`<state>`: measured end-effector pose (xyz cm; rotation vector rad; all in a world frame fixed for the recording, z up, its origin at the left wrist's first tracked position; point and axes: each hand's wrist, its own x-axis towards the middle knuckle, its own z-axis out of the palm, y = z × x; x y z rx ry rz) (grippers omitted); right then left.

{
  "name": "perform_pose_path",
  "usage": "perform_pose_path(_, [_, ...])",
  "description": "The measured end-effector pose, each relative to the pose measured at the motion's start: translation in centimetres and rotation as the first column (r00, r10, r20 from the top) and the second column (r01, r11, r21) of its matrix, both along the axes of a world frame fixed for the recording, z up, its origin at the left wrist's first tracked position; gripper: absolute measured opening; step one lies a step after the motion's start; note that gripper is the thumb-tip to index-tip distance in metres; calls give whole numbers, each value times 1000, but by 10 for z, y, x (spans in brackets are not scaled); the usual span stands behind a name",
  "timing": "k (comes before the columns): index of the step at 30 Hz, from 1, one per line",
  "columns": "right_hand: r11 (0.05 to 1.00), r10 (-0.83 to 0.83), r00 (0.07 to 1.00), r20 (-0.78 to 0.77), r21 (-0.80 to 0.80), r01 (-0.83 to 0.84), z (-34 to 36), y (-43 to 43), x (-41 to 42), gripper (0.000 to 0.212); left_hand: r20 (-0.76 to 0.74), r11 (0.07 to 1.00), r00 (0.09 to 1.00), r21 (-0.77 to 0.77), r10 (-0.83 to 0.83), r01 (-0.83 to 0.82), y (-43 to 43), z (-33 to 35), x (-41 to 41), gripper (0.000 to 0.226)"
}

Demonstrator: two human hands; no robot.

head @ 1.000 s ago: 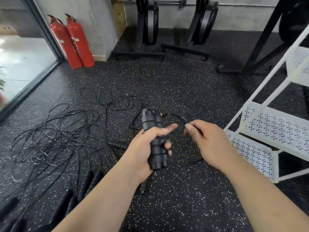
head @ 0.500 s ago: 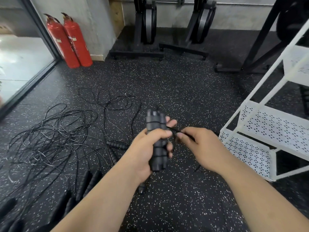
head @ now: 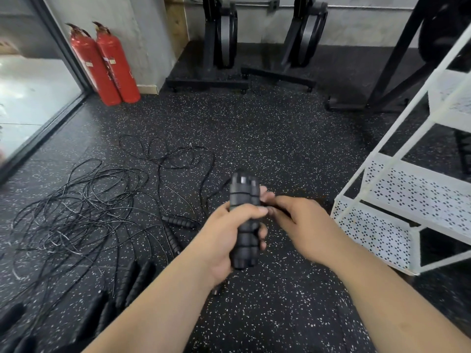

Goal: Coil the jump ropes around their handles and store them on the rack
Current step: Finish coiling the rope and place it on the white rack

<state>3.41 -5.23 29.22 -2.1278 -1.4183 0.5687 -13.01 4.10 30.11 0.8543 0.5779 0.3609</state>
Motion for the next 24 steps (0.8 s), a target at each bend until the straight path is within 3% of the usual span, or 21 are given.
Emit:
perform_pose_path(4, [994, -4, 1000, 30, -109, 7, 12, -8, 17, 27, 49, 979, 980, -87, 192, -187, 32, 11, -13, 59])
perform_pose_path(8, [998, -29, 1000, 0, -53, 29, 20, -13, 24, 25, 54, 961, 963, -101, 264, -257, 38, 10, -18, 62])
perform_pose_path(10, [995, -99, 993, 60, -4, 100, 20, -13, 25, 26, -6, 975, 975, -6, 222, -223, 34, 12, -17, 55])
perform_pose_path(13, [966, -257, 949, 184, 74, 247, 16, -12, 30, 27, -301, 945, 946, 328, 117, -13, 33, 10, -21, 39])
perform_pose_path(14, [962, -273, 935, 228, 67, 264, 14, -13, 31, 27, -419, 860, 898, 500, 135, 104, 33, 8, -23, 35])
perform_pose_path(15, [967, -251, 930, 268, 27, 254, 13, -14, 33, 28, -517, 718, 835, 653, 189, 242, 33, 5, -25, 37])
perform_pose_path(17, [975, -141, 939, 314, -118, 186, 8, -17, 32, 28, -618, 418, 728, 770, 298, 483, 28, 1, -27, 55])
perform_pose_path(18, [969, -89, 944, 318, -191, 156, 5, -18, 31, 27, -635, 319, 696, 771, 334, 551, 26, 0, -28, 63])
perform_pose_path(21, [953, -6, 952, 307, -288, 98, -7, -18, 26, 27, -627, 170, 667, 767, 404, 618, 25, 0, -28, 72])
perform_pose_path(24, [981, 9, 949, 314, -187, 53, -6, -14, 24, 27, -592, 122, 680, 786, 432, 606, 24, 4, -27, 77])
